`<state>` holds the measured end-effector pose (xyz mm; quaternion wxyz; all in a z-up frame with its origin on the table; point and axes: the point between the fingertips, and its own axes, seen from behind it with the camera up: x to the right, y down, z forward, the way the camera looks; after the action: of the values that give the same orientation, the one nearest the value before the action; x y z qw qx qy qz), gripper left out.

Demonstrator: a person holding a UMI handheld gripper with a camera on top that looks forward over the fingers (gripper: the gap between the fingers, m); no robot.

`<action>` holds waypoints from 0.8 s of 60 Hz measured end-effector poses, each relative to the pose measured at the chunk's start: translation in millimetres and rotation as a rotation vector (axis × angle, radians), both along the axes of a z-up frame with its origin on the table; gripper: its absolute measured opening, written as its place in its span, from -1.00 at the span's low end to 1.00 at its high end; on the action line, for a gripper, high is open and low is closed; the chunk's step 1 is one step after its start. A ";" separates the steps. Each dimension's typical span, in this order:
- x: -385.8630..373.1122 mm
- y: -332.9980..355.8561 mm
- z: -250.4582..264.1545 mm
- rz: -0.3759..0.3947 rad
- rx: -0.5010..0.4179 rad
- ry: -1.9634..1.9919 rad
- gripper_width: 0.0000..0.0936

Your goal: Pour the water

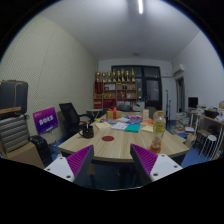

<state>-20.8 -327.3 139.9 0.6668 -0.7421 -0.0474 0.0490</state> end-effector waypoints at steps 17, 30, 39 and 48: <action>43.0 35.5 3.2 -0.017 0.136 -0.078 0.72; 138.1 101.7 -22.8 -0.125 0.114 0.000 0.72; 193.5 165.5 -41.3 -0.224 0.093 -0.037 0.73; 218.0 221.3 -64.5 -0.255 0.073 -0.042 0.73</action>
<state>197.2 -106.0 75.4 0.6928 -0.7184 0.0315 -0.0536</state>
